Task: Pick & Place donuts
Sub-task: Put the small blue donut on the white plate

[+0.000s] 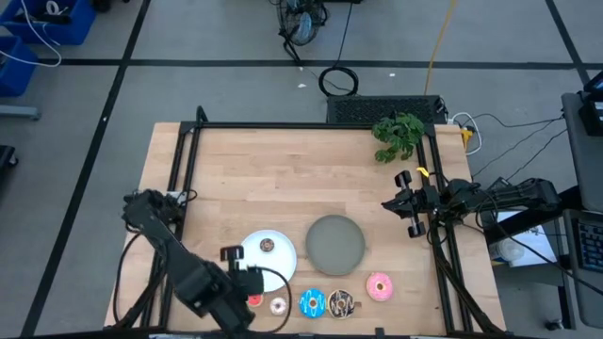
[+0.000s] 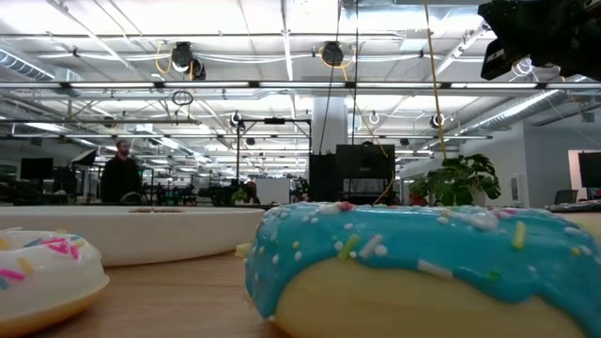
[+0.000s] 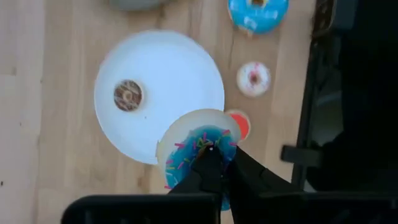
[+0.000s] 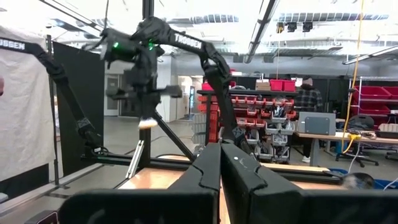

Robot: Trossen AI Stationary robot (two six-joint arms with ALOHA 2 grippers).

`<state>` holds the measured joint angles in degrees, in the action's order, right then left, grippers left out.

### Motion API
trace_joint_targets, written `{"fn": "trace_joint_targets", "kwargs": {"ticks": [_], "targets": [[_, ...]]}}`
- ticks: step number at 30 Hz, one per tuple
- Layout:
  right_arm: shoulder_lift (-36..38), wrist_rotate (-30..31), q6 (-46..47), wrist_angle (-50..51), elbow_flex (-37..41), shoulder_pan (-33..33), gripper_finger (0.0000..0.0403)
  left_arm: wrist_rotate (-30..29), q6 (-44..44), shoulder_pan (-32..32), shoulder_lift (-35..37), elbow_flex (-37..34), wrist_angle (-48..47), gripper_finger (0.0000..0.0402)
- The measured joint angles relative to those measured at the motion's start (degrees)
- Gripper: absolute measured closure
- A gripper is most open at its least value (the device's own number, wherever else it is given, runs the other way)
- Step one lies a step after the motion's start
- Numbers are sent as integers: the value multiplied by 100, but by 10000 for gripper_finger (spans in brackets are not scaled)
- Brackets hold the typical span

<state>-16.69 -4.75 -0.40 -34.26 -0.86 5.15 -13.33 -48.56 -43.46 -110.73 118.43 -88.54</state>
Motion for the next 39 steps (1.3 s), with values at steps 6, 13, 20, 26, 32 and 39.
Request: {"fn": "trace_joint_targets", "kwargs": {"ticks": [6, 13, 20, 26, 32, 39], "targets": [[0, -1, -1, 22, 0, -2, 403, 5, 89, 202, 302, -69, -159, 375], [0, -2, 127, 21, 2, -2, 403, -47, 668, 709, 536, -789, -118, 388], [0, 0, 59, 56, 2, -2, 403, 434, 1114, 1121, 782, -2200, 674, 371], [0, 4, -13, 107, 2, 0, 403, 627, 1408, 1249, 945, -3343, 2040, 391], [0, 9, -24, 113, 2, -2, 403, 804, 1392, 1281, 936, -4372, 3103, 361], [0, 15, -26, 135, 2, -2, 403, 1119, 1202, 1259, 929, -5256, 4242, 386]]}}
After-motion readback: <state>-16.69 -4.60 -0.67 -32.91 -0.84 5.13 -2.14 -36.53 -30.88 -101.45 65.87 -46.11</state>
